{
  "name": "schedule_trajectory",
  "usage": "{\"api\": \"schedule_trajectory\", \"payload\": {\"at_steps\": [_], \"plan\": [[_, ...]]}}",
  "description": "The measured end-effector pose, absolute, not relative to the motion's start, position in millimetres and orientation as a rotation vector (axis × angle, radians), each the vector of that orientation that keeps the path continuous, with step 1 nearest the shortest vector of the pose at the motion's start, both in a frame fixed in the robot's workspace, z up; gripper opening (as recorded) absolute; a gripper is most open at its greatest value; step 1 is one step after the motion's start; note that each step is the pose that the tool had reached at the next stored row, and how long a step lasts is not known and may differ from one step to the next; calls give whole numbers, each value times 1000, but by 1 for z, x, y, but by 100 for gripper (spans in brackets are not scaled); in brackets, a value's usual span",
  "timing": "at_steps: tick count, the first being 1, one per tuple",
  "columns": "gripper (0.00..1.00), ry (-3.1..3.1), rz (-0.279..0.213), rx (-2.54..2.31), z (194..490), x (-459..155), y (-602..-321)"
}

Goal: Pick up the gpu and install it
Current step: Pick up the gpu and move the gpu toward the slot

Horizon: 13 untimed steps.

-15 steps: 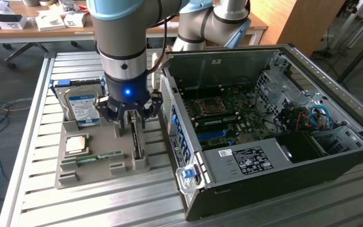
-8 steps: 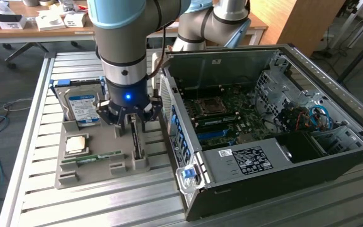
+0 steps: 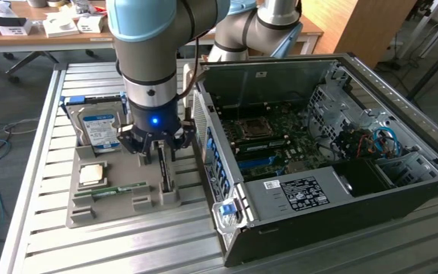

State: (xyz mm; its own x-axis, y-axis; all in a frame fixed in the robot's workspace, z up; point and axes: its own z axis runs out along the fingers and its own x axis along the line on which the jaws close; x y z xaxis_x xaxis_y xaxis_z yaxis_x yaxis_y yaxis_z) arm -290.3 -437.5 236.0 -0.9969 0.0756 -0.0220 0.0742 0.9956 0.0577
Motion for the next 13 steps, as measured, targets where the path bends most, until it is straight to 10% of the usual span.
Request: {"api": "schedule_trajectory", "payload": {"at_steps": [13], "plan": [[53, 3114, 89, 117, 228, -289, -437]]}}
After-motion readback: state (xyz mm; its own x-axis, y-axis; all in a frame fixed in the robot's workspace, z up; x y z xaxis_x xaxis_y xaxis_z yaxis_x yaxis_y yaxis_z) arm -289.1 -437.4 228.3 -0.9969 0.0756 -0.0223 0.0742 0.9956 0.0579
